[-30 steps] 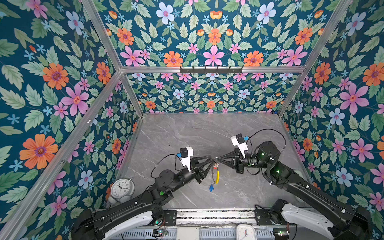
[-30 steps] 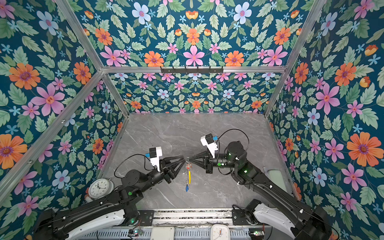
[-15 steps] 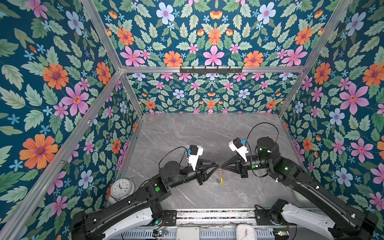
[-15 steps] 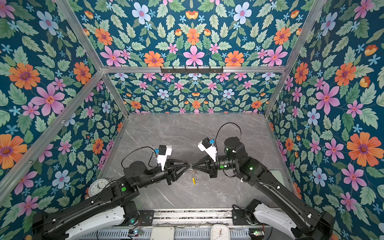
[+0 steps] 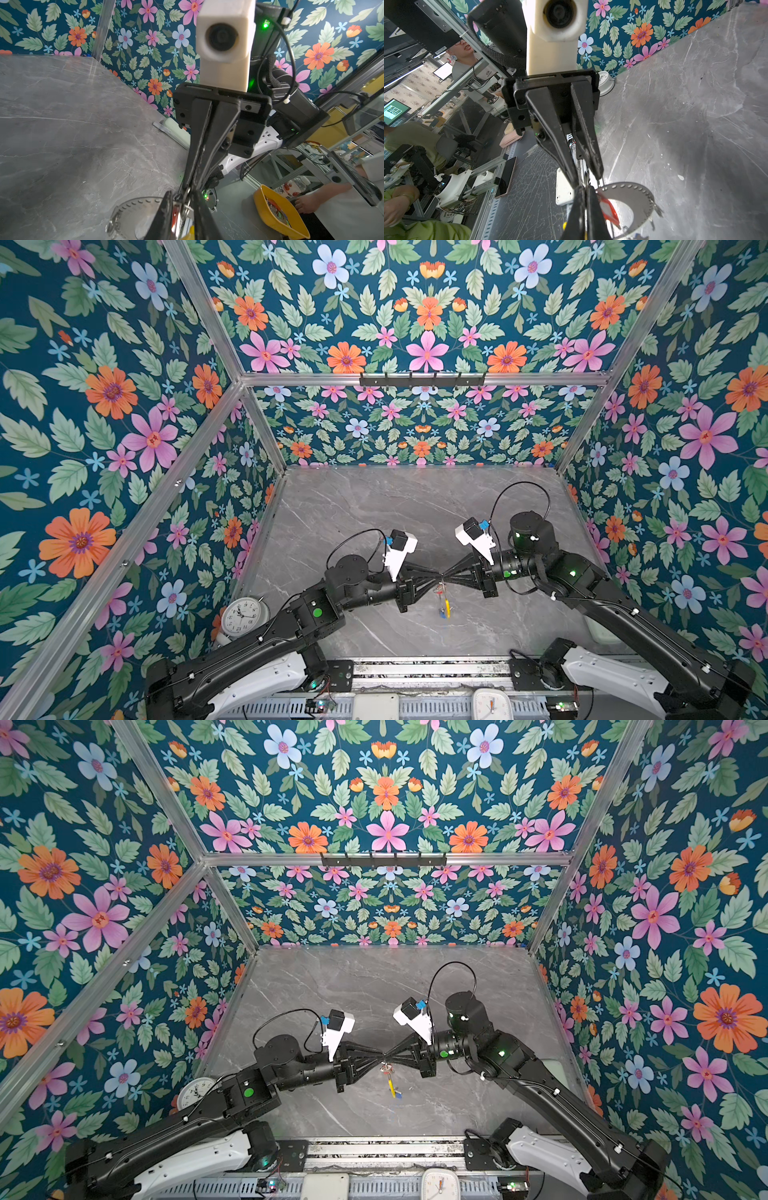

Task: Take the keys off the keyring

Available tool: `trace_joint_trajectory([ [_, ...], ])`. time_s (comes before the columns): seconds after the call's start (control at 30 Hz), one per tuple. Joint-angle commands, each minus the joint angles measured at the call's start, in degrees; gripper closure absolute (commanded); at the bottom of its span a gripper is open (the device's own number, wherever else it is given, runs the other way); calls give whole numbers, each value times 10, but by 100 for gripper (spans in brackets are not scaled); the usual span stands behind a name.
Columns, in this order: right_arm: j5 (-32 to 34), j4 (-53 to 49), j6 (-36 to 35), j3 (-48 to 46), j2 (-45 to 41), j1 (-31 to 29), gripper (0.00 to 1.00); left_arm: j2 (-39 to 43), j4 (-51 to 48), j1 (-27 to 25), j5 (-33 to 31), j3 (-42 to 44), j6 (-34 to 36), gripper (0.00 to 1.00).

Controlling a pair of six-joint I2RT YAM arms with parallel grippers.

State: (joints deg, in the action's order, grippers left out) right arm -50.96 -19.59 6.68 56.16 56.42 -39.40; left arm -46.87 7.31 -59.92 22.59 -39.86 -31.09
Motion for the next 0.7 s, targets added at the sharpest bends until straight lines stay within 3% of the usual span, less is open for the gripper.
trace_joint_trajectory([
  [0.0, -15, 3, -10, 5, 0, -1, 100, -2, -6, 2, 18, -7, 8, 84],
  [0.27, -16, -1, -12, 12, 3, 0, 100, -3, -1, 2, 19, -8, 8, 100],
  [0.53, -19, 23, -1, 7, 4, 0, 100, -6, 36, 2, -4, 0, -11, 100],
  [0.67, -26, 3, -13, 16, 5, 0, 100, -20, 34, 2, 20, -4, -11, 80],
])
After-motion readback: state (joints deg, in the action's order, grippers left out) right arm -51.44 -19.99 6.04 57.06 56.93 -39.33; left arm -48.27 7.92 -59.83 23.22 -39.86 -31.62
